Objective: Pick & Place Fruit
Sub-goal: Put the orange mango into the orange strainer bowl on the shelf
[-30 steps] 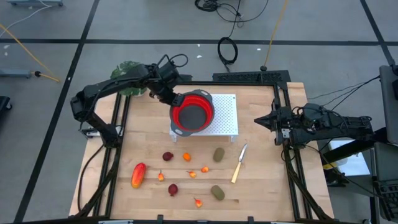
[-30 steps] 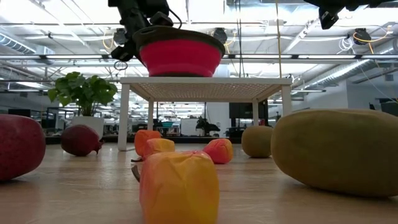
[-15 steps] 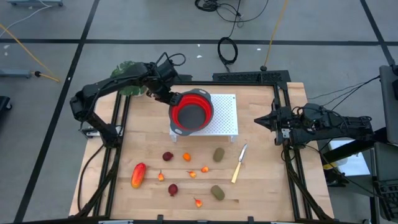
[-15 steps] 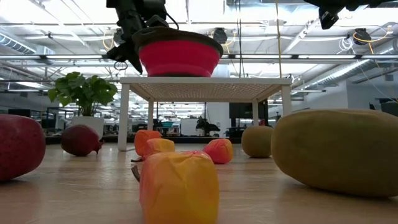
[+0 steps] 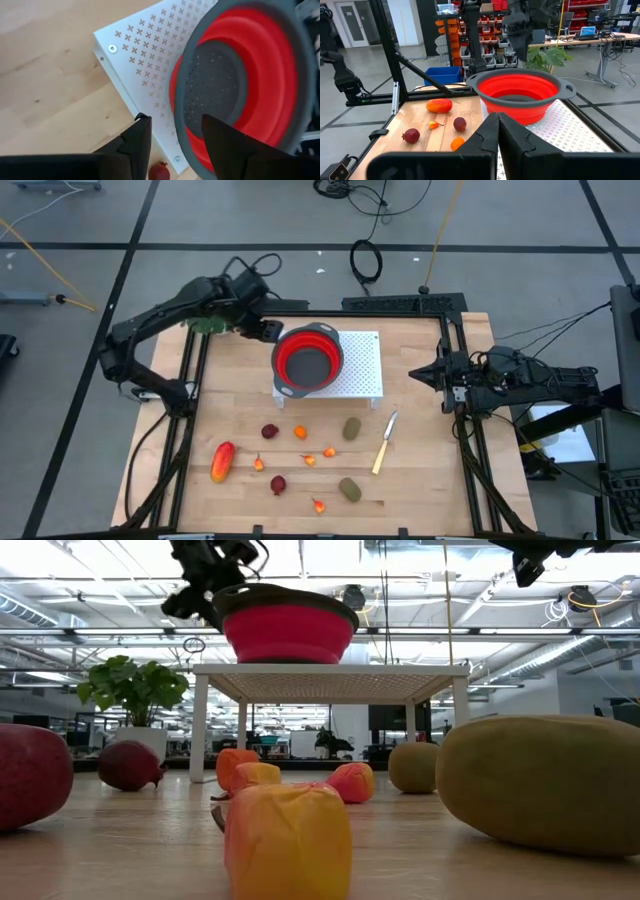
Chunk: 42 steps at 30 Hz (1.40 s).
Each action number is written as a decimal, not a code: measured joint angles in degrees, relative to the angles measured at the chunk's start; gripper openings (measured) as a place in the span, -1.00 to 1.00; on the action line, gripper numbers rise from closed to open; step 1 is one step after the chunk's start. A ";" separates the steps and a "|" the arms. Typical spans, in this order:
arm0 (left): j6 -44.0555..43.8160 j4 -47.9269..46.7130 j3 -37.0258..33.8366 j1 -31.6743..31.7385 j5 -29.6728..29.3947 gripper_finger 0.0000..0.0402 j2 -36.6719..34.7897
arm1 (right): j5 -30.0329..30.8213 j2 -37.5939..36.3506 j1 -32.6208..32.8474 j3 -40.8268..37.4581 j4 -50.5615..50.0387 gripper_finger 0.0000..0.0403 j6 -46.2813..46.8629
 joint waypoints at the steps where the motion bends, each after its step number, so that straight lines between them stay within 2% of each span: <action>1: -0.54 0.02 0.00 0.00 -0.21 -0.14 -1.07 | 0.00 0.00 0.00 0.00 -0.02 -1.00 0.00; 8: -2.61 -0.23 0.00 -3.50 -2.48 -0.14 -7.64 | 0.00 0.00 0.01 0.00 -0.01 -1.00 0.00; 18: -8.00 -1.84 0.04 -15.36 -9.18 -0.14 -14.13 | 0.00 0.00 0.00 0.00 -0.02 -1.00 0.00; 35: -24.36 -9.58 0.02 -38.65 -12.50 -0.14 -13.61 | 0.00 0.00 0.00 0.00 -0.02 -1.00 -0.12; 38: -27.47 -9.75 0.02 -42.18 -14.69 -0.14 -13.46 | -0.38 0.00 0.01 0.00 -0.06 -1.00 -0.90; 42: -31.15 -11.18 0.02 -46.15 -16.64 -0.24 -13.54 | -0.50 0.00 0.02 0.00 -0.48 -1.00 -1.09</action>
